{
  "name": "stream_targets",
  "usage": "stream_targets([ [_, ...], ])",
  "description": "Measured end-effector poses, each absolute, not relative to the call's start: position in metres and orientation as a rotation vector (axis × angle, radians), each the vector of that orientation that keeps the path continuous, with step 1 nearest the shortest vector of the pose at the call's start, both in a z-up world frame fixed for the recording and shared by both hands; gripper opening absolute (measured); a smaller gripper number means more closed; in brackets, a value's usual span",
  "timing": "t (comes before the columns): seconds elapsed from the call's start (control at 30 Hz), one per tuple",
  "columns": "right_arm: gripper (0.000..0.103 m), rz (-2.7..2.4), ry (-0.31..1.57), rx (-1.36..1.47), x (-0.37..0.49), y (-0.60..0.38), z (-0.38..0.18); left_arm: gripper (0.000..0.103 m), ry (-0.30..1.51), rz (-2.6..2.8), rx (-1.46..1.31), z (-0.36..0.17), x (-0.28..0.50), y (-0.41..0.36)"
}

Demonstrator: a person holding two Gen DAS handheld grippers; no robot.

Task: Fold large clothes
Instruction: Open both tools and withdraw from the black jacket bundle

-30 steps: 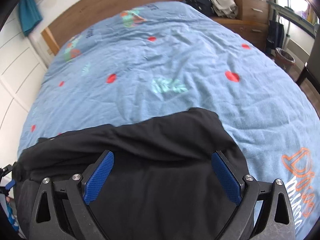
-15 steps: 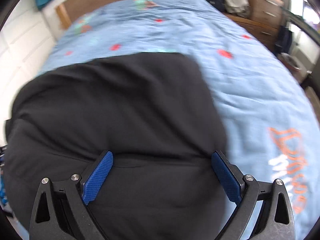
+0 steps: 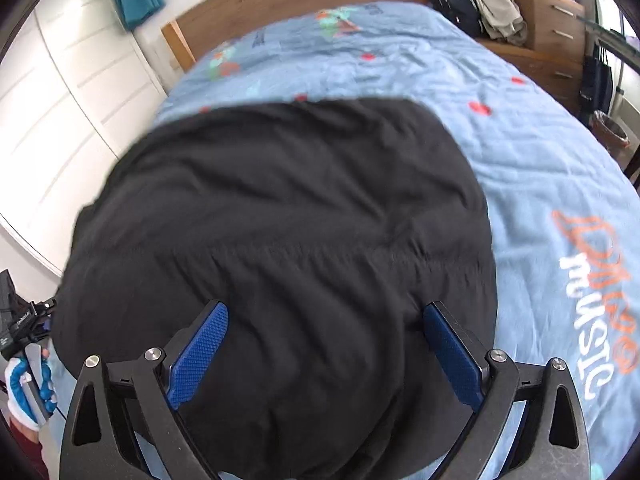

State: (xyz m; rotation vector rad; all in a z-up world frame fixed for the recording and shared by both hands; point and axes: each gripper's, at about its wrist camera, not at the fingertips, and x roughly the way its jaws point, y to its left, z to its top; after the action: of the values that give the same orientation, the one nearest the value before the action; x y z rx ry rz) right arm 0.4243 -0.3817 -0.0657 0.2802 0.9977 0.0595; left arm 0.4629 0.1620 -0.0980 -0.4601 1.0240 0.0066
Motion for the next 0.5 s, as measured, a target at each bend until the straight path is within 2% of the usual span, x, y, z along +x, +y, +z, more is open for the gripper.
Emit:
stream_targets([
  [0.1, 0.100, 0.021, 1.024, 0.351, 0.413, -0.407, -0.078, 0.103, 1.038, -0.023, -0.560, -0.107, 0.449, 0.186],
  [0.27, 0.102, -0.014, 1.034, 0.411, 0.393, -0.438, -0.076, 0.103, 1.002, -0.037, -0.573, -0.096, 0.425, 0.202],
  [0.5, 0.102, -0.032, 1.039, 0.440, 0.358, -0.447, -0.066, 0.103, 0.957, 0.029, -0.454, -0.071, 0.383, 0.192],
])
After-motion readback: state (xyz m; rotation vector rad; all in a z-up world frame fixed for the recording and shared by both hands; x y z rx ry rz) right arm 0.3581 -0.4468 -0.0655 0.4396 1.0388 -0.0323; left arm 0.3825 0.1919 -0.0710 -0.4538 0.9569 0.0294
